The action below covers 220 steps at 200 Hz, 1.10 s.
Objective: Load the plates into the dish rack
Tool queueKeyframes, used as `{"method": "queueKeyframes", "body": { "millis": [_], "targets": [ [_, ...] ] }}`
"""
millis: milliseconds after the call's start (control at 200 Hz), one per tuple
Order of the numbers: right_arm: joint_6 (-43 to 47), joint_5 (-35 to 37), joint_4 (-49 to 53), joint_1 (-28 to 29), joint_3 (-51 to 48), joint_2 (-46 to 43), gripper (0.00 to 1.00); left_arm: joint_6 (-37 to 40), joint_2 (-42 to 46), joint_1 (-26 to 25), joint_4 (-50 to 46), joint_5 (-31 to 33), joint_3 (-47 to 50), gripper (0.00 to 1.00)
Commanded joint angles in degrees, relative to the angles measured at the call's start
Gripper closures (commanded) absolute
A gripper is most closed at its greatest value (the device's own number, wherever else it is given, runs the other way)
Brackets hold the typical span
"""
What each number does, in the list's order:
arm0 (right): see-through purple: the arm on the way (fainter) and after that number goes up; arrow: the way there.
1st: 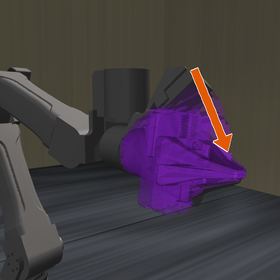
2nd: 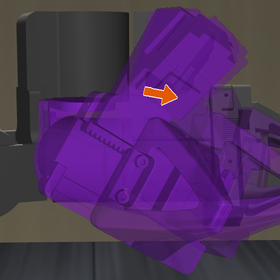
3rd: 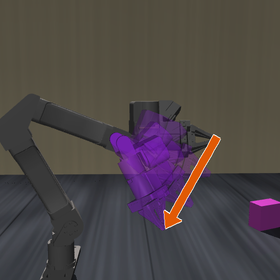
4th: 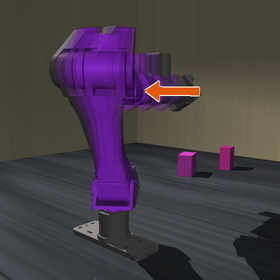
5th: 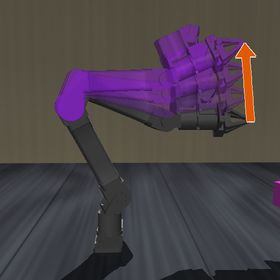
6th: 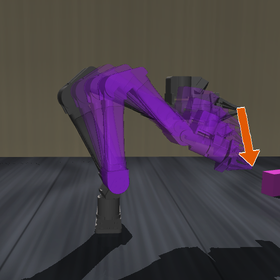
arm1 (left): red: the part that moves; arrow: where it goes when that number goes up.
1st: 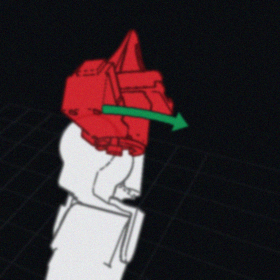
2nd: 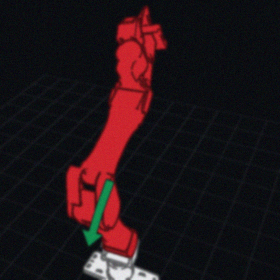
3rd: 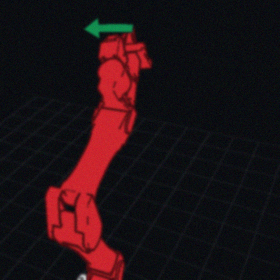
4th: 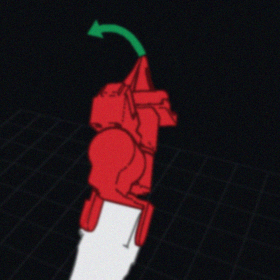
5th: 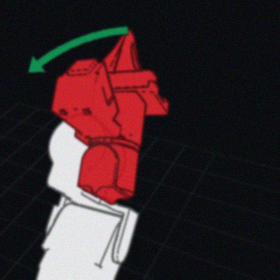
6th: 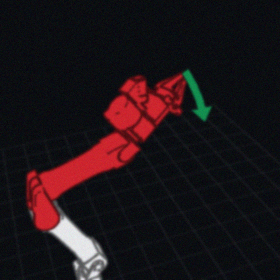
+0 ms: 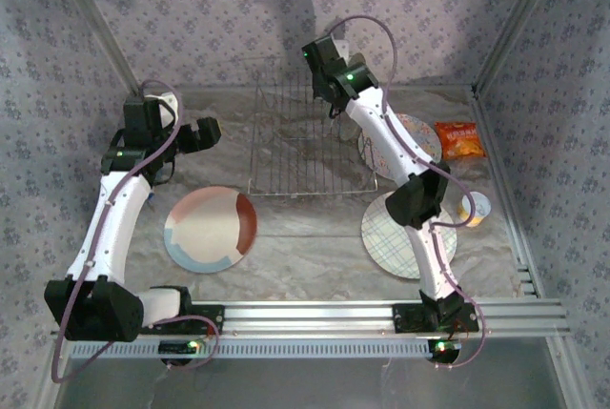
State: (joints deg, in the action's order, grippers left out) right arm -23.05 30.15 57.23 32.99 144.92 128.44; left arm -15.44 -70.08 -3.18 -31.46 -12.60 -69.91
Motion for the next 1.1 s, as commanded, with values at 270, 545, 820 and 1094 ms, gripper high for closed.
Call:
{"method": "queueKeyframes", "body": {
  "millis": [270,545,820,1094],
  "targets": [
    [-3.5,-1.0,-0.8,-1.0,-1.1,1.5,1.00,1.5,0.2,-0.3,0.6,-0.1,0.4,0.01],
    [-4.9,-3.2,-3.4,-1.6,-6.3,1.3,1.00,1.5,-0.5,-0.3,0.7,-0.4,0.4,0.01],
    [-4.8,-4.7,-5.2,-1.8,-10.2,1.3,1.00,1.5,-1.2,-0.3,0.5,-0.5,0.3,0.01],
    [-5.0,-5.0,-5.4,-2.5,-10.9,0.5,1.00,1.5,-1.7,-0.3,0.5,-0.7,0.4,0.01]
  ]
}}
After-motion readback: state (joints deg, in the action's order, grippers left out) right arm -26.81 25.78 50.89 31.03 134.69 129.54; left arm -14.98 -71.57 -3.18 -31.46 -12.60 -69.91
